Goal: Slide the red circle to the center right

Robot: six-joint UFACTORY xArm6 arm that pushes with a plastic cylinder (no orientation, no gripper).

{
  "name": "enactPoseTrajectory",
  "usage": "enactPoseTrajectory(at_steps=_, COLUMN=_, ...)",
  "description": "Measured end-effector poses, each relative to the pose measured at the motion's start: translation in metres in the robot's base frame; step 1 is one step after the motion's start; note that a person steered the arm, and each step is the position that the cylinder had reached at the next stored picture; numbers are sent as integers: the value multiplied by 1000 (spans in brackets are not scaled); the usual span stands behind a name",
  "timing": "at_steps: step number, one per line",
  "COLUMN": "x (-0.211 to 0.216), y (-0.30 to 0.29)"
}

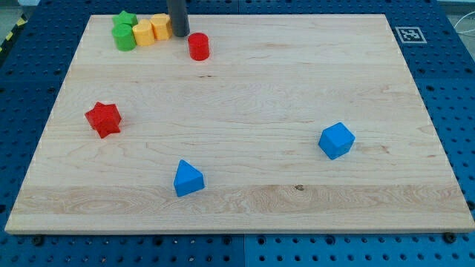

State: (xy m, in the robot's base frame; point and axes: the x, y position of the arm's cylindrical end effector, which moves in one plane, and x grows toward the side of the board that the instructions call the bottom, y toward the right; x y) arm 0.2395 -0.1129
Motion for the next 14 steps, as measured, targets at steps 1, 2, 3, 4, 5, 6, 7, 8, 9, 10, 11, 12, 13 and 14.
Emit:
enactPoseTrajectory(at_steps=1, x=-20, y=-4)
enactPoseTrajectory(at_steps=2, x=-21, y=-17)
enactPoseTrajectory(at_steps=3, x=-21, y=-37)
enactPoseTrajectory(at_steps=4, x=-21, y=-47)
enactPoseTrajectory(at_steps=5, x=-21, y=-38)
enactPoseTrajectory(at_steps=6, x=-21, y=-25)
enactPoseTrajectory(at_steps=7, x=-15, y=-7)
enactPoseTrajectory(at_steps=8, x=28, y=-6)
enactPoseTrajectory(at_steps=9, x=54, y=-3)
enactPoseTrajectory(at_steps=10, x=53, y=12)
enactPoseTrajectory(at_steps=11, x=53, y=43)
enactPoseTrajectory(at_steps=12, x=53, y=50)
enactPoseTrajectory(at_steps=13, x=51, y=50)
enactPoseTrajectory(at_steps=14, x=45, y=58)
